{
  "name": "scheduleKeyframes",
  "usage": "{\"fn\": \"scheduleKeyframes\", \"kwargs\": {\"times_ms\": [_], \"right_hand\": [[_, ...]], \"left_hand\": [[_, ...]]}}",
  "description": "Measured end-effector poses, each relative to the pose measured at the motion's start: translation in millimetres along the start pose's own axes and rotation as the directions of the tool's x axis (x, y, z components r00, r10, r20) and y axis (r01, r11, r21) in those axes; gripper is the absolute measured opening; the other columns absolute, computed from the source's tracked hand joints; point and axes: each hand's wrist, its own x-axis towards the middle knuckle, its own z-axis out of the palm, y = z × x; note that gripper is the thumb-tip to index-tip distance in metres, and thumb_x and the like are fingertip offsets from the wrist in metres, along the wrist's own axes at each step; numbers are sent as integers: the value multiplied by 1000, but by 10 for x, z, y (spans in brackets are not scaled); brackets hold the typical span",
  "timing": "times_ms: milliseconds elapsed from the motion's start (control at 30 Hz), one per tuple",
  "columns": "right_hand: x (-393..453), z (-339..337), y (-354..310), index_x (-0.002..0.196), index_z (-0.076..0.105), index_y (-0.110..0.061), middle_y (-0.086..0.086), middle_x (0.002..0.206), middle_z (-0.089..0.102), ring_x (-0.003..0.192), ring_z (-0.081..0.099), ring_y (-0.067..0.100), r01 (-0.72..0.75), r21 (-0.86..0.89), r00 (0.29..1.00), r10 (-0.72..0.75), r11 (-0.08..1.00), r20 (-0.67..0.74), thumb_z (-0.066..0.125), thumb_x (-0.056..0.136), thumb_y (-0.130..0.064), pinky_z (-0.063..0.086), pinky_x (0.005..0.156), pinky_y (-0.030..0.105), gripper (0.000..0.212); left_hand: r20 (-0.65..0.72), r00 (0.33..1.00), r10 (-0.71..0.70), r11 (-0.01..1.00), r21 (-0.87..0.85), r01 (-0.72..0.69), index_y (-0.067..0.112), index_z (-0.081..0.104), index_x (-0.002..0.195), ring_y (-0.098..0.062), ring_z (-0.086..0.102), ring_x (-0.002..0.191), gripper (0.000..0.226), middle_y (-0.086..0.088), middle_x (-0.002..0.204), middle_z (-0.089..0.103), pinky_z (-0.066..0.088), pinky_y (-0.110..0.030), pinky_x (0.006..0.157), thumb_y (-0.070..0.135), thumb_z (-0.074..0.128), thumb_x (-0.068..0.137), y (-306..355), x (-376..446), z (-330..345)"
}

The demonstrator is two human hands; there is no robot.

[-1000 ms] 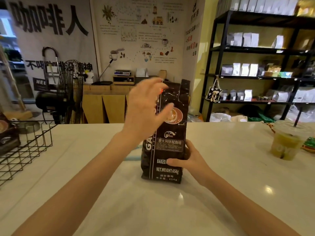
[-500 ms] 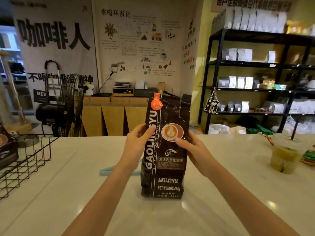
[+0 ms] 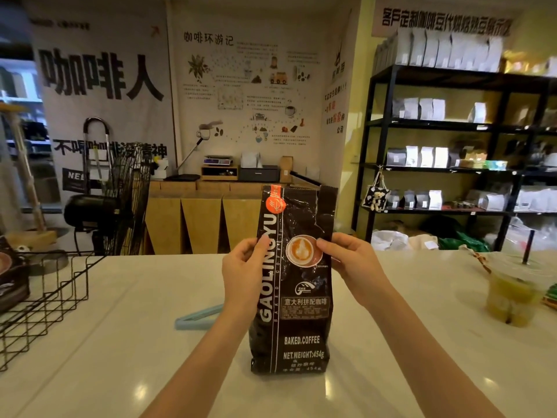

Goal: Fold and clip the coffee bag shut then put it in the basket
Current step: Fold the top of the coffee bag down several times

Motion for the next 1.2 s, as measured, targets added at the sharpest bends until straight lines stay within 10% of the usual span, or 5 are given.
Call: {"fn": "scheduleKeyframes", "kwargs": {"times_ms": [333,533,767,1200], "right_hand": [[67,85,-77,82,69,-13,-7,67,74,68,69,8,101,-42,995,-102,994,-20,62,81,-22,52,65,22,12],[41,105,-95,118,46,-31,-1,67,75,74,73,16,280,-115,958,-284,953,-25,62,82,-15,57,73,33,42],[82,21,-190,112,58,-23,-2,94,70,84,70,9,333,-260,942,-307,906,137,56,85,-12,57,61,19,29],[86,-77,-306,79,65,-26,-17,61,73,67,70,2,151,-272,975,-98,950,200,68,75,-14,53,56,12,13]], "left_hand": [[-51,996,72,997,4,-72,11,67,78,-30,69,76,22,-11,77,71,56,-41,71,29,58,84,179,56,68],[-2,991,137,991,4,-137,26,43,131,-15,70,79,44,-4,97,69,58,-26,64,19,53,88,193,89,25],[212,974,85,993,68,-101,22,57,119,-2,68,81,31,4,97,70,53,-15,62,17,49,89,261,198,-96],[343,937,-71,936,347,-56,13,69,90,-5,69,71,23,5,70,74,48,-14,66,31,65,75,387,263,-271]]}}
